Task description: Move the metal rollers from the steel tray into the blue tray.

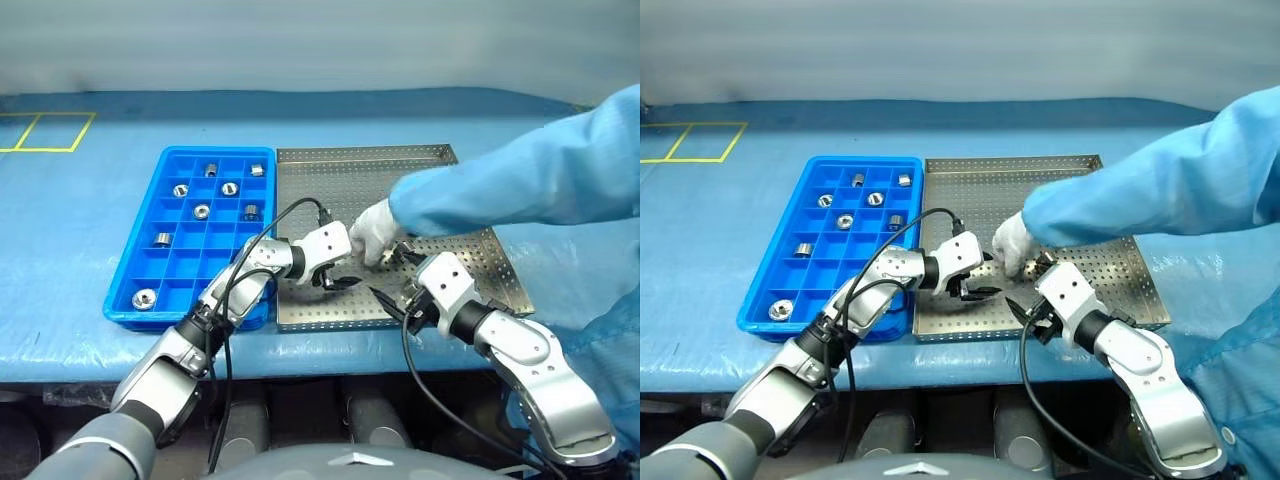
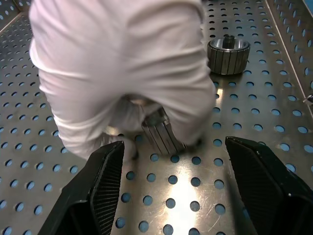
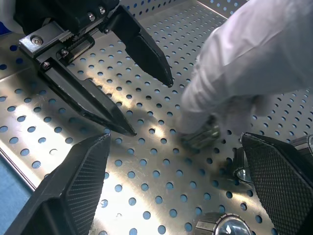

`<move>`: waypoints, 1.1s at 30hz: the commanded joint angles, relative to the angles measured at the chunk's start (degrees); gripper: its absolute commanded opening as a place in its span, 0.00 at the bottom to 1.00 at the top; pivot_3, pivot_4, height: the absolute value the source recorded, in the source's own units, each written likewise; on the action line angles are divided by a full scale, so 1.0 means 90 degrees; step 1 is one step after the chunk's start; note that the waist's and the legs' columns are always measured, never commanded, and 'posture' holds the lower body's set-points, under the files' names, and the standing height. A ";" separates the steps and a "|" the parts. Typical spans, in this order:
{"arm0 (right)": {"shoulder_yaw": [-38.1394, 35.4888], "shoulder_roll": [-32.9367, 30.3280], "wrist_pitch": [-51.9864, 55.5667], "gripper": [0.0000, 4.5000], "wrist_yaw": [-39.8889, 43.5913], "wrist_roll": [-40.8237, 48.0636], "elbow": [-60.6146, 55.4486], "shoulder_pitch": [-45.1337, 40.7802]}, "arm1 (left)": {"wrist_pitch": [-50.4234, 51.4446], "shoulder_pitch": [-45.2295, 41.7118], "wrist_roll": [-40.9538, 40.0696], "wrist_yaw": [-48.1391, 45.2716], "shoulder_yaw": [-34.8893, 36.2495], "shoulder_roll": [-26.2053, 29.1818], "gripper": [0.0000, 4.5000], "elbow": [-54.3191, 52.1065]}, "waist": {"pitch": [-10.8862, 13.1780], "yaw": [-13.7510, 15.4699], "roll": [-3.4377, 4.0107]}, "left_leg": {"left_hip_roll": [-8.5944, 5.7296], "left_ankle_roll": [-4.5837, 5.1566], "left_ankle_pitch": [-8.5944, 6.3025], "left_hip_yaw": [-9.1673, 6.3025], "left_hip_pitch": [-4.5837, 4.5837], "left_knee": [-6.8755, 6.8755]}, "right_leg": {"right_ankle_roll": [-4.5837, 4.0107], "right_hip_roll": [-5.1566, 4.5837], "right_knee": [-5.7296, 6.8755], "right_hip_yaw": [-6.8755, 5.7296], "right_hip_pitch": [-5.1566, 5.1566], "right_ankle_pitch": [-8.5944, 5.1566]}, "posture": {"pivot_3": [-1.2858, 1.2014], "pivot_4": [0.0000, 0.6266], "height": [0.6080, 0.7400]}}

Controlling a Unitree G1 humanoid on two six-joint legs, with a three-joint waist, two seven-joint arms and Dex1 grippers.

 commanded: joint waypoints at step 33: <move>0.0134 0.0106 -0.0436 1.00 -0.0061 -0.0189 0.0101 -0.0077 | 0.0260 -0.1170 0.0905 0.1925 0.0771 -0.0828 0.80 0.1496 | 0.0001 0.0000 -0.0001 | -0.0003 0.0000 0.0001 0.0003 0.0003 0.0013 | 0.0001 0.0002 0.0027 0.0006 -0.0004 -0.0001 | 0.48 0.24 1.00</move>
